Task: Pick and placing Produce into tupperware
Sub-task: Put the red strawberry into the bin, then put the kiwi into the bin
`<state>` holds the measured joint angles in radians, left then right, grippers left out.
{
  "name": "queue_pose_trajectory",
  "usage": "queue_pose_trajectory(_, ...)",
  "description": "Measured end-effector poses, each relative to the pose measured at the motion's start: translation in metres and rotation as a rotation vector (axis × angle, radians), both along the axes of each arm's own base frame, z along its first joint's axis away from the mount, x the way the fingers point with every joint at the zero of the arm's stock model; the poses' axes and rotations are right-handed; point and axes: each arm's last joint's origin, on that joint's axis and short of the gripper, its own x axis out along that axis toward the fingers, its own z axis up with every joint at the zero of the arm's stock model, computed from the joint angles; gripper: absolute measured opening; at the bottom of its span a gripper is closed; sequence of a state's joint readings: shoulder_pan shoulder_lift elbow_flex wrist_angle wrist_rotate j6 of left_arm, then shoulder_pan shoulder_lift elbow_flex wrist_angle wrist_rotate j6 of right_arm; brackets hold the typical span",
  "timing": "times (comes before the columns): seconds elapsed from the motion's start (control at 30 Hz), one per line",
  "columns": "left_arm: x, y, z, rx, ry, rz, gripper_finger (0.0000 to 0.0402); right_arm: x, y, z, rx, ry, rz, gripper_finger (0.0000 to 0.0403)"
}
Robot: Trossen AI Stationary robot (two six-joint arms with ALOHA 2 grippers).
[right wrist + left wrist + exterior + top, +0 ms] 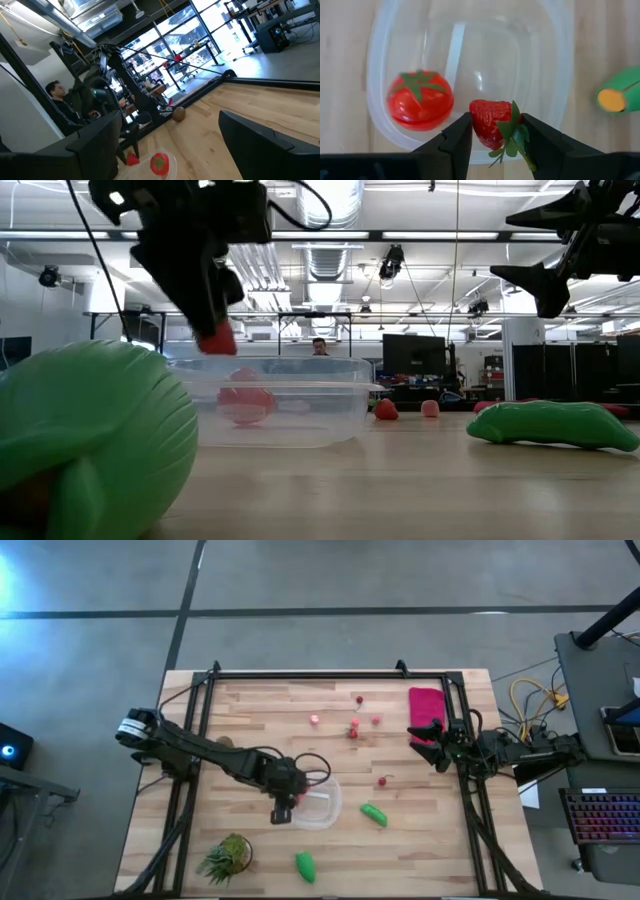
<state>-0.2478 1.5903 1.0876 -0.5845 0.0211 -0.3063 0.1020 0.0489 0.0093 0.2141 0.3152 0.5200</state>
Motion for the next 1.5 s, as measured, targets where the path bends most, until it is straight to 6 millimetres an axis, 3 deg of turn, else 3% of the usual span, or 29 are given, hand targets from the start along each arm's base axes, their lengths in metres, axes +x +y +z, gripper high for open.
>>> queue_pose_trajectory(0.23, 0.003, 0.000, -0.008, 0.072, 0.007, 0.033, 0.0192, 0.000, 0.000, 0.000, 0.000, 0.000, 0.000, 0.0327)
queue_pose_trajectory(0.5, -0.004, 0.005, 0.004, 0.155, -0.027, 0.107, 0.0256, 0.000, 0.000, 0.000, 0.000, 0.000, 0.000, 0.0327)
queue_pose_trajectory(0.6, -0.019, 0.008, 0.010, 0.177, 0.048, 0.097, 0.0258, 0.000, 0.000, 0.000, 0.000, 0.000, 0.000, 0.0327)
queue_pose_trajectory(0.8, -0.070, 0.022, 0.042, 0.316, 0.299, 0.014, 0.0259, 0.000, 0.000, 0.000, 0.000, 0.000, 0.000, 0.0327)
queue_pose_trajectory(0.9, -0.094, 0.039, 0.058, 0.368, 0.399, 0.212, 0.0259, 0.000, 0.000, 0.000, 0.000, 0.000, 0.000, 0.0327)
queue_pose_trajectory(1.07, -0.118, 0.078, 0.063, 0.203, 0.541, 0.884, 0.0259, 0.000, 0.000, 0.000, 0.000, 0.000, 0.000, 0.0327)
queue_pose_trajectory(1.17, -0.124, 0.094, 0.063, 0.115, 0.512, 1.171, 0.0259, 0.000, 0.000, 0.000, 0.000, 0.000, 0.000, 0.0327)
queue_pose_trajectory(1.5, -0.124, 0.129, 0.041, 0.054, 0.458, 1.476, 0.0259, 0.000, 0.000, 0.000, 0.000, 0.001, 0.000, 0.0327)
